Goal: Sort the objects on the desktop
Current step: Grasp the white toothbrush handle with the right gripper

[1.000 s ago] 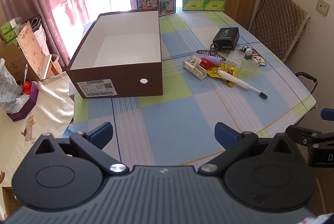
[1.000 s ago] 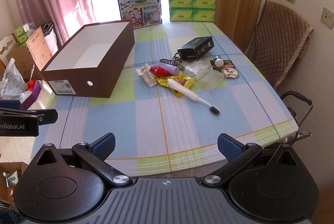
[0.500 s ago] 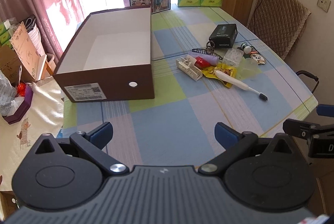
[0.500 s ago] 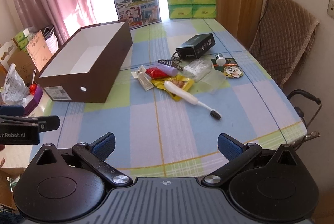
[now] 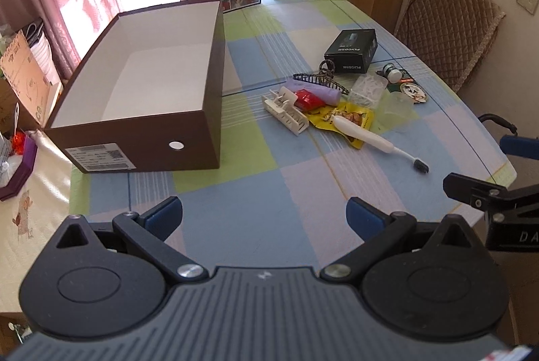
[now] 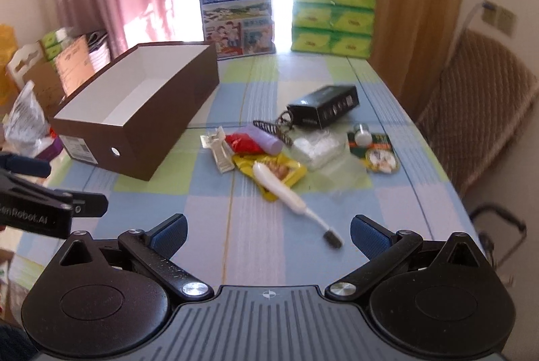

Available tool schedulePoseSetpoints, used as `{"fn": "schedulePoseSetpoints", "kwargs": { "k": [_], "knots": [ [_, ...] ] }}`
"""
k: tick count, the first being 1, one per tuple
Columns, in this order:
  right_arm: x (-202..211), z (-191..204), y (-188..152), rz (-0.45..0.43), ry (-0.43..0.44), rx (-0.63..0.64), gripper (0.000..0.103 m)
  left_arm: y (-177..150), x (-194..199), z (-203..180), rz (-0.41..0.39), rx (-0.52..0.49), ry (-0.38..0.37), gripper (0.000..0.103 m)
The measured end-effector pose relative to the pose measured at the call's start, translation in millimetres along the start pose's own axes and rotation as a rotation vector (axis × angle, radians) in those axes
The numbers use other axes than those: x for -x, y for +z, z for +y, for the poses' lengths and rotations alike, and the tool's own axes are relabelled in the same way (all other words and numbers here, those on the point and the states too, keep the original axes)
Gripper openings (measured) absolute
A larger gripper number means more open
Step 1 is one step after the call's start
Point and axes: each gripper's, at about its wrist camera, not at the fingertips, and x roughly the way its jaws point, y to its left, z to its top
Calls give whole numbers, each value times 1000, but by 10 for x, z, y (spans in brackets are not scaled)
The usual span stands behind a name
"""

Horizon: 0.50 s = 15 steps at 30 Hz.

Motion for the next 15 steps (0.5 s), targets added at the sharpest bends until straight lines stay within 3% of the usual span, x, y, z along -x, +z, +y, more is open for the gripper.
{"fn": "schedulePoseSetpoints", "kwargs": {
  "k": [8, 15],
  "knots": [
    [-355, -308, 103, 34, 108, 50, 84, 135, -263, -156, 24, 44, 8, 99],
    [-706, -565, 148, 82, 200, 95, 60, 253, -500, -268, 34, 73, 22, 93]
  ]
}}
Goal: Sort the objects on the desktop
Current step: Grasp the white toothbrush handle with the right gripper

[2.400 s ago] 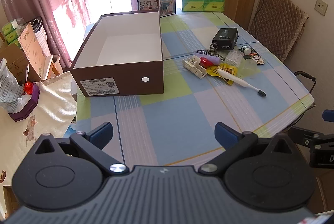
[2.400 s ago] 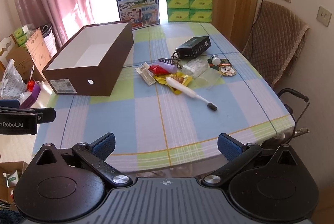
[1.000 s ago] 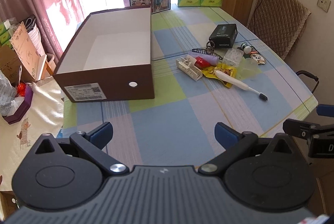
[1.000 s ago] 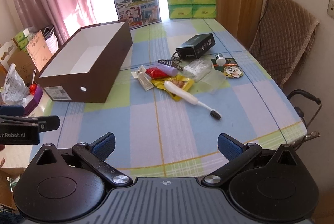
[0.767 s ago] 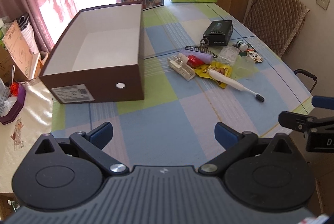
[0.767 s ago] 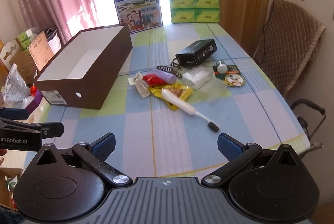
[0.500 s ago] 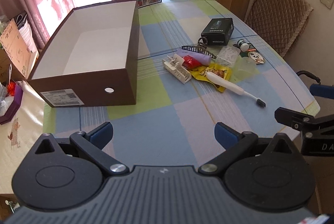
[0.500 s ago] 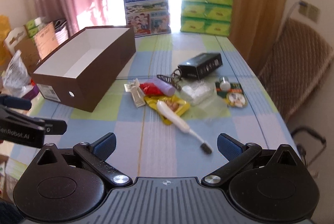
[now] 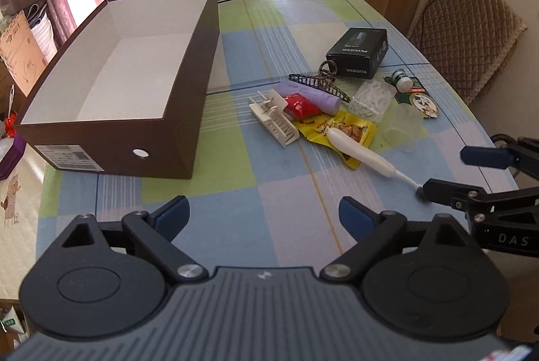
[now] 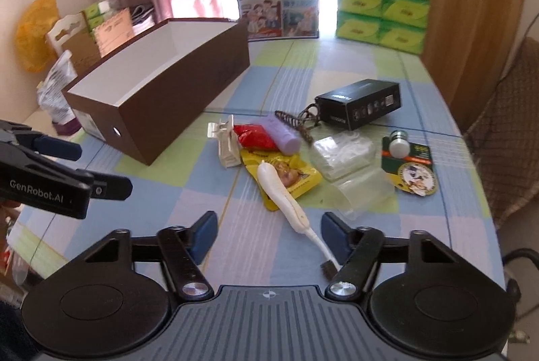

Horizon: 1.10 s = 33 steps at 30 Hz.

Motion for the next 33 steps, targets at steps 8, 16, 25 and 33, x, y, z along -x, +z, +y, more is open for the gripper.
{"fn": "schedulePoseSetpoints", "kwargs": {
  "k": [8, 16, 25, 33],
  "knots": [
    [-372, -282, -5, 53, 62, 47, 43, 74, -274, -84, 26, 46, 9, 89],
    [-737, -436, 6, 86, 86, 135, 33, 127, -544, -171, 48, 84, 15, 84],
    [-1065, -459, 64, 118, 133, 218, 29, 129, -773, -263, 85, 131, 40, 83],
    [-1306, -460, 38, 158, 166, 295, 22, 123, -881, -296, 110, 173, 74, 83]
  ]
}}
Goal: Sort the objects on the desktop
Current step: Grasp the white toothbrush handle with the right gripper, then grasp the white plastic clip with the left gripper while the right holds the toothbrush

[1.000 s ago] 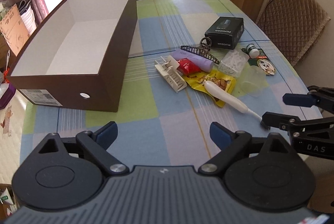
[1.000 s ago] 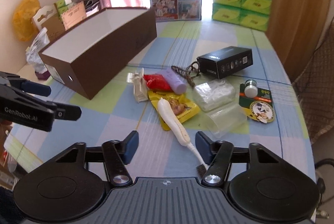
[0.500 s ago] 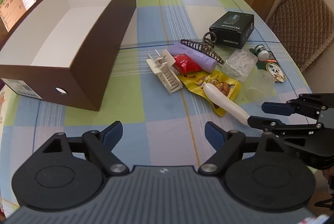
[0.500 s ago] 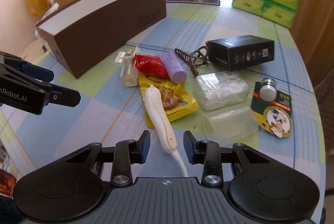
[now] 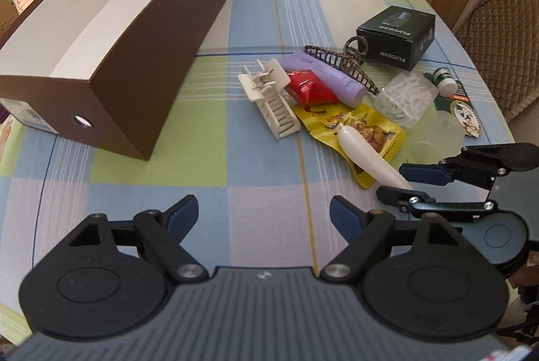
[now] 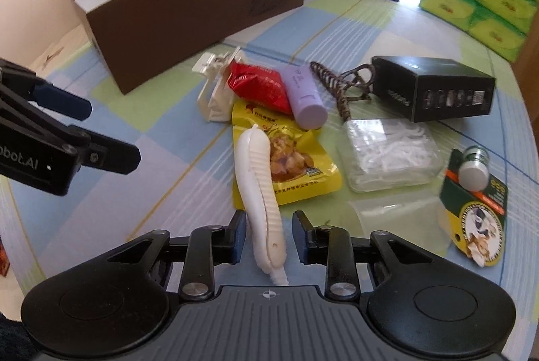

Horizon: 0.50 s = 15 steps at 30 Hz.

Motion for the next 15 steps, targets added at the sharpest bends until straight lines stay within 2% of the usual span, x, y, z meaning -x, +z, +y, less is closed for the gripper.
{"fn": "schedulePoseSetpoints", "kwargs": {
  "k": [3, 7, 15],
  "knots": [
    [-7, -16, -7, -13, 33, 23, 18, -7, -19, -18, 3, 13, 12, 83],
    [81, -101, 15, -40, 84, -18, 17, -6, -38, -43, 1, 32, 27, 83],
    [339, -268, 95, -97, 85, -35, 17, 27, -86, -137, -11, 71, 52, 83]
  ]
}}
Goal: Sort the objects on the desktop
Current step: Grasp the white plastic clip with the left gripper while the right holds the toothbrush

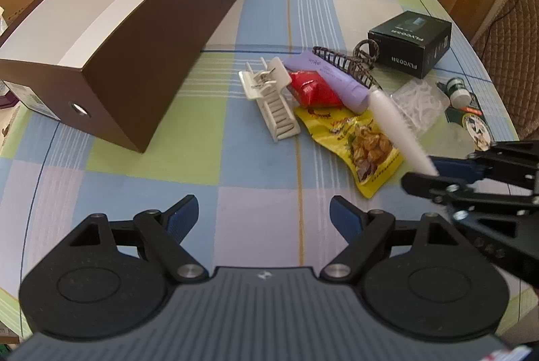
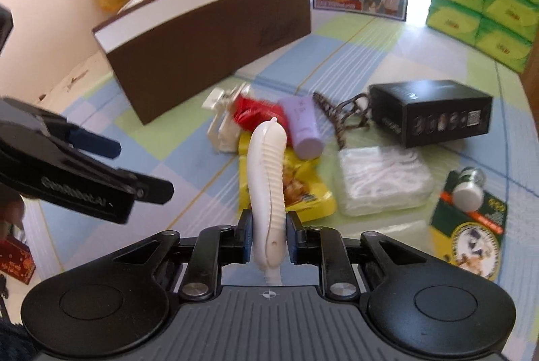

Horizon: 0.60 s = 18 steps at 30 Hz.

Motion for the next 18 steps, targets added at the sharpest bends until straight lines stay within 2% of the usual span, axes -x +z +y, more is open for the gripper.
{"fn": "schedulePoseSetpoints", "kwargs": {
  "k": [10, 18],
  "knots": [
    [165, -234, 97, -35, -9, -79, 17, 229, -152, -75, -61, 23, 16, 75],
    [230, -344, 62, -37, -75, -175, 17, 482, -469, -91, -58, -44, 13, 63]
  ]
}}
